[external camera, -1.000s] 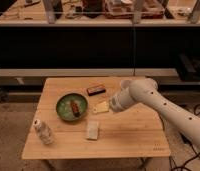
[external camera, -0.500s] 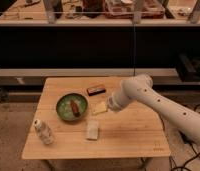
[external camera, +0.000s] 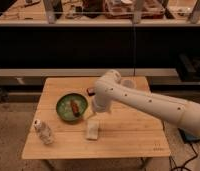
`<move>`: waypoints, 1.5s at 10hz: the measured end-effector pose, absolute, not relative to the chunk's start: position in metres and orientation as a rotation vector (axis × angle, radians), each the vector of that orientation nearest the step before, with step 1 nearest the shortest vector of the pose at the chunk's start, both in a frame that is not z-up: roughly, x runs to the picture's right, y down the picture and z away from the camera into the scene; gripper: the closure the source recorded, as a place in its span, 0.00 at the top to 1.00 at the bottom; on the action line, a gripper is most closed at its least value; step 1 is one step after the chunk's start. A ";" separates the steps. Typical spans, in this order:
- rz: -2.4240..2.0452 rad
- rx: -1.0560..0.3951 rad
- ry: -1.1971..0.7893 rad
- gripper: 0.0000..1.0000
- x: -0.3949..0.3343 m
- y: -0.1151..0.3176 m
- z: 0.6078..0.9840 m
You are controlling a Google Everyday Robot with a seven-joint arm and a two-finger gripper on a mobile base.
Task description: Wipe the white sponge on the table
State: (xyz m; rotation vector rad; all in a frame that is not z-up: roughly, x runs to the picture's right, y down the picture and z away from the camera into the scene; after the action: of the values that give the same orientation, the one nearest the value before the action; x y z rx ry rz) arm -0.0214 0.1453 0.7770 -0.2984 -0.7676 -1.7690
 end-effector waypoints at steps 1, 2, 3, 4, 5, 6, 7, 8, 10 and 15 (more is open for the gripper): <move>-1.766 -0.330 -0.790 0.80 -0.031 0.158 0.787; -1.760 -0.356 -0.794 0.80 -0.035 0.169 0.800; -1.753 -0.387 -0.793 0.80 -0.036 0.179 0.815; -1.749 -0.405 -0.787 0.80 -0.036 0.183 0.823; -1.745 -0.425 -0.781 0.80 -0.036 0.189 0.833; -1.739 -0.435 -0.772 0.80 -0.036 0.190 0.838; -1.726 -0.451 -0.766 0.80 -0.033 0.194 0.844; -1.716 -0.461 -0.764 0.77 -0.031 0.197 0.846; -1.702 -0.464 -0.755 0.58 -0.031 0.195 0.847; -1.665 -0.474 -0.724 0.18 -0.017 0.191 0.838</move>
State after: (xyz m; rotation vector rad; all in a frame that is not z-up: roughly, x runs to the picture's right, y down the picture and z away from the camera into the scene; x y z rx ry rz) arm -0.0172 0.1909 0.8385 -0.4744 -0.7240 -1.6653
